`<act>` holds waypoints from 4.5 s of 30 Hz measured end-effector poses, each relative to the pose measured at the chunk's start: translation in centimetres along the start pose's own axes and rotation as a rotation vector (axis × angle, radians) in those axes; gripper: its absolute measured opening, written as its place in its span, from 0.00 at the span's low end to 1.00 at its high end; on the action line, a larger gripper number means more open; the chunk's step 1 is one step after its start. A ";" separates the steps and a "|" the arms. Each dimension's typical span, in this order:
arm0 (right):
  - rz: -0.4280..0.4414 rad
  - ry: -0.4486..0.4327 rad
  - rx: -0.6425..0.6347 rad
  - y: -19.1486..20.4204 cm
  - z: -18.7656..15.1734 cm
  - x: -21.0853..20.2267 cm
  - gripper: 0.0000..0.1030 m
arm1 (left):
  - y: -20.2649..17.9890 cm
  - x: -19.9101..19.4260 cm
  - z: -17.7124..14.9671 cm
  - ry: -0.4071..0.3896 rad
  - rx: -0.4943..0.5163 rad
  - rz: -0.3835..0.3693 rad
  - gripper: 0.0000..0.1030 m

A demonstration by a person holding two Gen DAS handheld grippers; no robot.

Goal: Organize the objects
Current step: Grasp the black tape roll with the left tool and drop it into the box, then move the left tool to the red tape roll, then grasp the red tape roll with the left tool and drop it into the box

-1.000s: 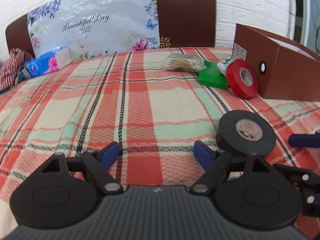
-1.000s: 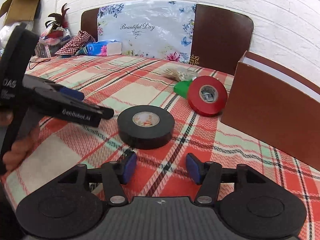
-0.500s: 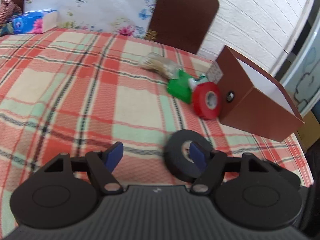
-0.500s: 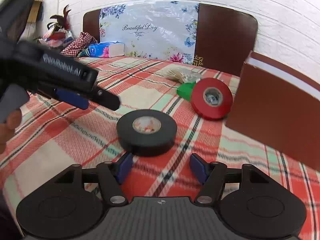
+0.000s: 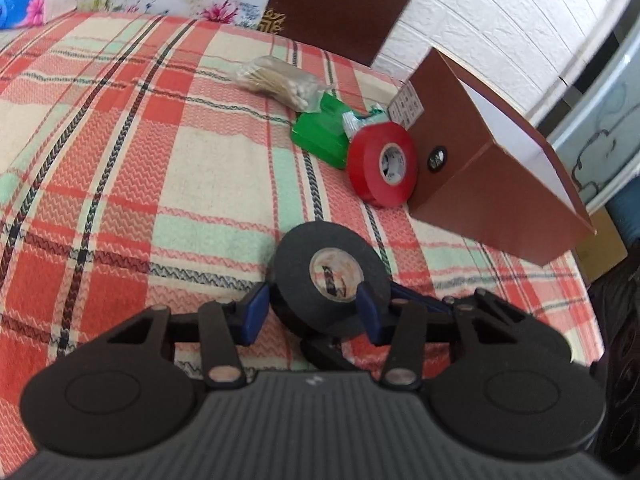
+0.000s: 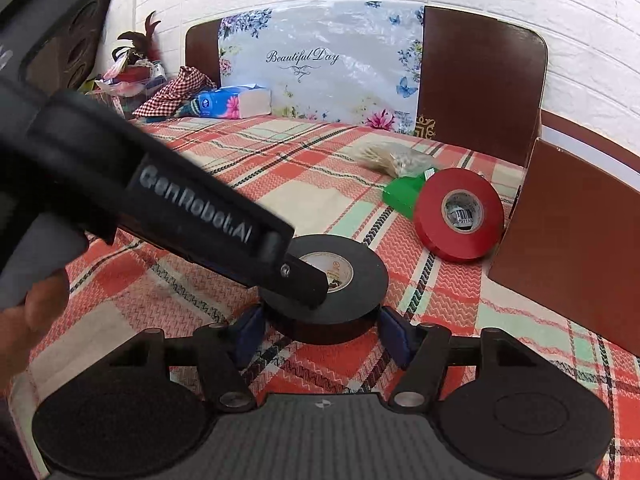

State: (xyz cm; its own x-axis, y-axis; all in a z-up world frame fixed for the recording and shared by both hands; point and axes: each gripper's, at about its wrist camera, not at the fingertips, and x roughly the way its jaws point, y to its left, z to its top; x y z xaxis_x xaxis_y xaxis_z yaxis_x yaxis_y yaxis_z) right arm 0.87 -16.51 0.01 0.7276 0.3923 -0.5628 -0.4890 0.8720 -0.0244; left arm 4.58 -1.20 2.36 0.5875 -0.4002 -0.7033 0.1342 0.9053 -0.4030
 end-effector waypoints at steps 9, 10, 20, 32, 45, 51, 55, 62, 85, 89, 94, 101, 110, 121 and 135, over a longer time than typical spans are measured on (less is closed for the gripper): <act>-0.021 -0.038 -0.002 0.2 0.8 0.5 0.70 | -1.5 -0.9 1.4 -0.054 0.075 0.062 0.36; -0.044 -0.090 -0.015 0.4 0.6 -0.4 0.70 | -2.2 -1.7 1.7 -0.079 0.091 0.044 0.35; -0.396 -0.420 -0.004 -4.8 1.5 -6.9 0.70 | -14.4 -0.6 6.9 -0.210 0.327 -0.133 0.35; -0.445 -0.408 0.120 -12.9 3.2 -2.6 0.77 | -17.5 5.5 7.7 -0.180 0.396 -0.025 0.37; -0.277 -0.389 0.135 -7.4 -0.8 -4.7 0.62 | -6.4 -0.3 1.5 -0.220 0.303 0.125 0.51; -0.155 -0.222 0.099 -4.1 -0.1 -3.3 0.32 | 3.0 0.3 0.1 -0.243 0.221 0.343 0.52; -0.166 -0.170 0.020 -2.3 1.7 -0.1 0.31 | 5.6 -0.2 -0.5 -0.306 0.240 0.323 0.60; -0.319 -0.066 -0.056 -2.0 4.7 6.3 0.35 | 5.4 0.0 -0.5 -0.307 0.252 0.306 0.68; -0.073 -0.070 -0.190 3.1 0.5 -3.5 0.53 | 5.5 -0.5 -0.5 -0.278 0.245 0.304 0.71; -0.082 -0.029 -0.108 1.8 -1.2 -3.9 0.58 | 6.0 -2.4 -0.9 -0.259 0.152 0.249 0.70; -0.067 -0.022 -0.088 1.5 -1.4 -3.3 0.63 | 7.5 -4.4 -0.4 -0.210 -0.063 0.126 0.63; 0.005 -0.016 -0.116 2.3 -0.1 -0.7 0.65 | 4.1 -2.4 -0.8 -0.068 -0.013 0.020 0.51; 0.069 -0.062 -0.069 2.4 0.8 0.2 0.63 | 2.2 -3.5 0.2 -0.089 0.005 0.021 0.37; -0.321 -0.353 -0.072 -3.8 1.5 -6.6 0.63 | -13.1 -0.7 6.2 -0.166 0.295 -0.155 0.36; -0.655 -0.376 0.158 -19.8 -0.1 -7.4 0.80 | -26.5 9.7 7.1 -0.155 0.496 -0.183 0.40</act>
State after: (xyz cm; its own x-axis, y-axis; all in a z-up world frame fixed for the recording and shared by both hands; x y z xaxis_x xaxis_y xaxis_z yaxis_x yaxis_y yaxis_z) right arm 5.12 -36.66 4.61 0.9732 -0.1696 -0.1552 0.1516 0.9809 -0.1215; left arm 12.40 -27.99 10.40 0.6248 -0.5658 -0.5380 0.5834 0.7963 -0.1599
